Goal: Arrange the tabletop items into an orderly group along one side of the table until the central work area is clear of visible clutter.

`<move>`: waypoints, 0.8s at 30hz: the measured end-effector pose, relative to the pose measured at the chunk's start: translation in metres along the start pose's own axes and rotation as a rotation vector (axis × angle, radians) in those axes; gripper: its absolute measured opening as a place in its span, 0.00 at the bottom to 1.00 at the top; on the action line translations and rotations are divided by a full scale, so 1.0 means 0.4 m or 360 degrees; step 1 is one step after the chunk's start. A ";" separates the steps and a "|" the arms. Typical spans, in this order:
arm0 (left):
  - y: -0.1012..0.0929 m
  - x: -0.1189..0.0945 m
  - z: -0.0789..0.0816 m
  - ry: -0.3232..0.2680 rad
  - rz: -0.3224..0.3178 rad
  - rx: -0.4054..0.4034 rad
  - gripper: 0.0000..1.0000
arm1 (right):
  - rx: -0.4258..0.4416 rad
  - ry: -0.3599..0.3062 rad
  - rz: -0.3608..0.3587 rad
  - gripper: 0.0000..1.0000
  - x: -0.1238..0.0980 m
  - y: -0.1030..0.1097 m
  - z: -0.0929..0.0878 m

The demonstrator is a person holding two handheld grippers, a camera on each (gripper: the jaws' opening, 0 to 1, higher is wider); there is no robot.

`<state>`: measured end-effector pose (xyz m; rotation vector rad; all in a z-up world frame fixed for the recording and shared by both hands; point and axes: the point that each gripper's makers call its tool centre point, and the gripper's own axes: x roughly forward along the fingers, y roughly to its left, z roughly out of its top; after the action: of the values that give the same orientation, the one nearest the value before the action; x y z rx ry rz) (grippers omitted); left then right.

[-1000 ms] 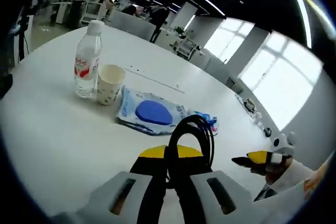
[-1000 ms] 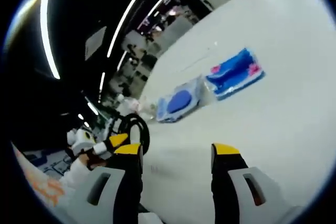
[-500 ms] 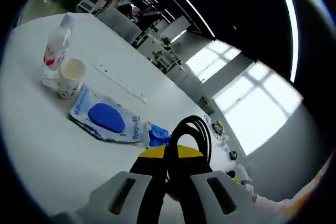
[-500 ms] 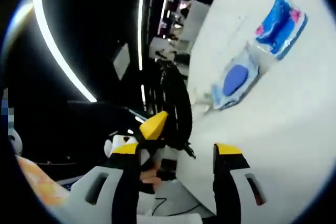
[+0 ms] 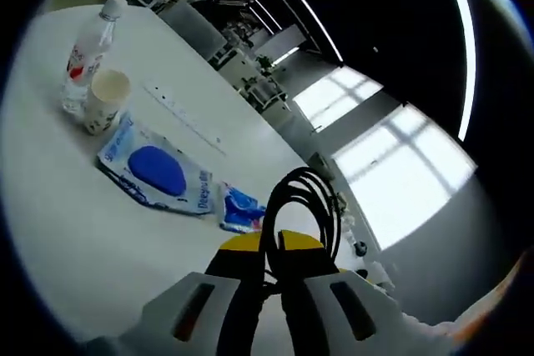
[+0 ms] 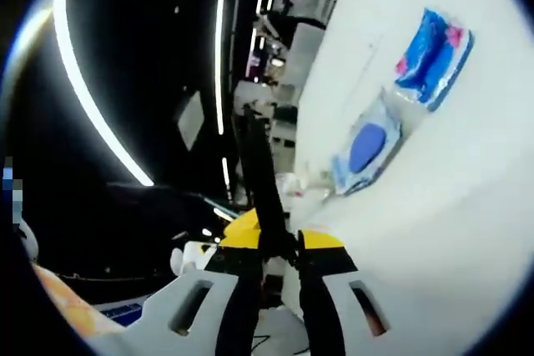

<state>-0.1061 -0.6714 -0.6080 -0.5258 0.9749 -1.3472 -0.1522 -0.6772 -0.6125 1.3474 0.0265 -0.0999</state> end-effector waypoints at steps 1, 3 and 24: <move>-0.001 0.002 -0.001 -0.0004 0.0005 0.0005 0.02 | 0.0026 -0.0012 -0.0002 0.11 -0.002 -0.003 0.005; -0.005 0.006 -0.009 0.0019 0.0001 -0.0008 0.02 | 0.0019 -0.0006 -0.0017 0.10 -0.006 -0.011 0.007; 0.108 -0.057 0.004 -0.0052 0.0176 0.0026 0.21 | 0.0102 -0.0264 -0.0099 0.03 -0.119 -0.095 0.125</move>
<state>-0.0789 -0.6417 -0.6358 -0.4732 0.9524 -1.2430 -0.2050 -0.7315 -0.6348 1.3984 -0.0752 -0.2663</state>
